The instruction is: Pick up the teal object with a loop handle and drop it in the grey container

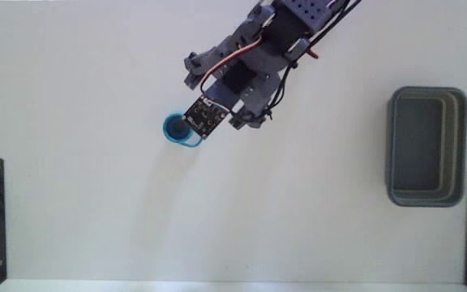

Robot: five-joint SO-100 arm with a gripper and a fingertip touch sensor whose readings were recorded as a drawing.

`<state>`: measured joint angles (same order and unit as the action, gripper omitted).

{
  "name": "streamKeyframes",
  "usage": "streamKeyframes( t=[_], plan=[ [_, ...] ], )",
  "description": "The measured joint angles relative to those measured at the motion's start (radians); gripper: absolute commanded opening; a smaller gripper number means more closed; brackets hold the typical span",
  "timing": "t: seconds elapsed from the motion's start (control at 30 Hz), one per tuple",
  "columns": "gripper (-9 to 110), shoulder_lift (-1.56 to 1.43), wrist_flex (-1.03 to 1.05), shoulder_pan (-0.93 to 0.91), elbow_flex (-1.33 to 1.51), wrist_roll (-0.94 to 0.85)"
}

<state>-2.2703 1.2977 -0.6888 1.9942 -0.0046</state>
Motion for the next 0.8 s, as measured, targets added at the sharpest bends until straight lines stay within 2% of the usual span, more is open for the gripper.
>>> streamKeyframes(
  t=[0.8],
  plan=[
    [110,0.069,-0.054,-0.017,-0.006,0.002]
  ],
)
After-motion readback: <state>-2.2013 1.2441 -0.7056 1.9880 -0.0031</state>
